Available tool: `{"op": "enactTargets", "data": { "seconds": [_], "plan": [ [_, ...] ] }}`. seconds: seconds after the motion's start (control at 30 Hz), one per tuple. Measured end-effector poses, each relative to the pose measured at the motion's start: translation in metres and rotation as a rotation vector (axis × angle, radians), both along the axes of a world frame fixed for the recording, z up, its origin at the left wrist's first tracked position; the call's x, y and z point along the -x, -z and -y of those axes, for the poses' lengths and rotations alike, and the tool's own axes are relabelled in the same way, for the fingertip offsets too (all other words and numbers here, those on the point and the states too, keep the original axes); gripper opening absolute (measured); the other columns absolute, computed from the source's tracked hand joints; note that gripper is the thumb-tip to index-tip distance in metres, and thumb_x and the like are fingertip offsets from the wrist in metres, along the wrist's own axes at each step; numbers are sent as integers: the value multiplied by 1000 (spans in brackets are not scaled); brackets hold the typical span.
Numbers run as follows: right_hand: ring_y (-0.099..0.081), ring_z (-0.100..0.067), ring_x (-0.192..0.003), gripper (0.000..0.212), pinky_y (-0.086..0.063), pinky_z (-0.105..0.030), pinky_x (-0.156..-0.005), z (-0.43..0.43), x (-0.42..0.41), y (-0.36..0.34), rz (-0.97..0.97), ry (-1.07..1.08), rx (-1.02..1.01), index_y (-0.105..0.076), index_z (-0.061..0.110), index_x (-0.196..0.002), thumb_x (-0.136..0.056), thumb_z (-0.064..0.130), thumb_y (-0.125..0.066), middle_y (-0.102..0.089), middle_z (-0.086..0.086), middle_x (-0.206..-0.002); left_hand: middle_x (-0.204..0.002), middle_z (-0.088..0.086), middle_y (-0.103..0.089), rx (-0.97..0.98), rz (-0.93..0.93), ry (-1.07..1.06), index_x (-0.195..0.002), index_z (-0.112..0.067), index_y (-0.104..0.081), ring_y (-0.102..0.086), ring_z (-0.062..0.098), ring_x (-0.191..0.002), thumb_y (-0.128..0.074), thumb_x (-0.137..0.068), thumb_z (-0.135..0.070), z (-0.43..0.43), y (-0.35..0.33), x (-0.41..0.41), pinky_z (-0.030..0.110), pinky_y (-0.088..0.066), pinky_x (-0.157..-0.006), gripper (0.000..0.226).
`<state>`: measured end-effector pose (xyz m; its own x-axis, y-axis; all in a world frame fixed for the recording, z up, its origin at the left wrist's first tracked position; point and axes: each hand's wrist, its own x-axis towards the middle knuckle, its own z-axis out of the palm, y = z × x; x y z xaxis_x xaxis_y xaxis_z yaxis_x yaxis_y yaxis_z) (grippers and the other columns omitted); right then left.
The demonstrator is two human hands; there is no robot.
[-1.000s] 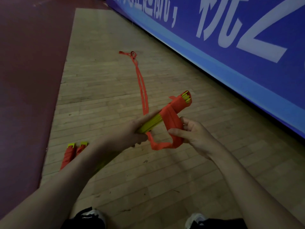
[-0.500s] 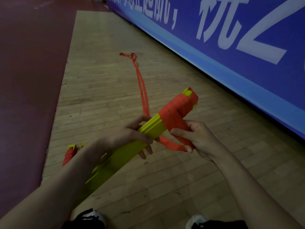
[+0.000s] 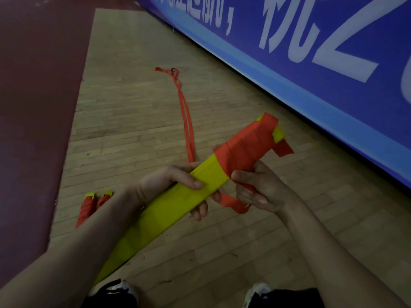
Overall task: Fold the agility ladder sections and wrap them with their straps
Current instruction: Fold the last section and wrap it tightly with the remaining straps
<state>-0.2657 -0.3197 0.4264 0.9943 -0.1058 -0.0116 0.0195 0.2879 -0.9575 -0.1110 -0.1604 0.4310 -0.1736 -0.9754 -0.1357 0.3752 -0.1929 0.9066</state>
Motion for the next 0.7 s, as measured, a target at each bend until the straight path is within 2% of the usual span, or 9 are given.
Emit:
{"op": "enactTargets", "data": {
  "seconds": [0.07,0.1,0.2,0.33,0.43,0.5,0.57,0.63,0.7],
  "plan": [
    [-33,0,-22,40,-18,-12,-34,-2,0,-2,14,15,-29,-59,3,-56,-64,33,-84,-44,6,-35,-107,25,-65,-6,-21,-4,-116,-9,-64,-68,36,-74,-77,-69,-18,1,0,0,42,-56,-66,50],
    [-32,0,-21,35,-19,-11,-34,-4,0,-3,21,24,-52,-58,11,-50,-66,30,-82,-43,6,-34,-111,25,-64,-6,-24,-2,-119,-10,-62,-68,36,-77,-77,-70,-18,1,0,-1,43,-57,-68,51],
    [-28,0,-20,39,-17,-10,-32,-6,-1,-3,13,78,-84,-52,13,-43,-77,13,-73,-38,5,-31,-120,27,-60,-40,7,27,-127,-12,-56,-68,38,-87,-75,-75,-19,2,-1,-5,49,-56,-76,56],
    [-24,-2,-20,41,-19,-9,-32,-7,-1,-2,4,151,-97,-44,6,-48,-79,12,-69,-31,1,-32,-103,22,-64,-171,304,-28,-111,-13,-62,-66,41,-93,-66,-84,-31,2,-2,-4,59,-49,-87,32],
    [-22,-2,-20,37,-14,-12,-32,-6,-2,-2,-21,253,-100,-45,8,-47,-81,13,-60,-32,2,-32,-91,22,-65,-160,482,-158,-112,-10,-58,-68,38,-86,-61,-88,-37,7,-1,5,50,-53,-80,37],
    [-24,-3,-21,31,-14,-13,-33,-5,-4,-3,-45,341,-71,-53,14,-48,-77,18,-61,-36,3,-35,-84,21,-65,-131,523,-253,-115,-7,-55,-66,37,-76,-61,-88,-40,11,-1,5,43,-54,-68,43],
    [-28,-5,-24,10,-18,-14,-33,-3,-7,-4,-72,415,40,-62,17,-66,-74,20,-65,-43,1,-41,-76,22,-61,-120,504,-324,-110,-5,-55,-61,34,-65,-63,-86,-41,12,0,2,37,-51,-58,45],
    [-33,-7,-26,15,-25,-14,-32,0,-6,-2,-97,440,132,-58,10,-88,-77,16,-65,-52,0,-46,-70,22,-57,-132,444,-404,-105,-2,-55,-56,30,-57,-65,-82,-39,11,2,-3,34,-48,-52,45],
    [-38,-8,-27,17,-30,-15,-33,1,-3,-1,-124,435,196,-52,6,-85,-77,15,-65,-56,-2,-48,-67,21,-55,-143,396,-487,-105,2,-52,-53,29,-54,-65,-83,-36,9,2,-6,33,-46,-49,46]
  ]
}}
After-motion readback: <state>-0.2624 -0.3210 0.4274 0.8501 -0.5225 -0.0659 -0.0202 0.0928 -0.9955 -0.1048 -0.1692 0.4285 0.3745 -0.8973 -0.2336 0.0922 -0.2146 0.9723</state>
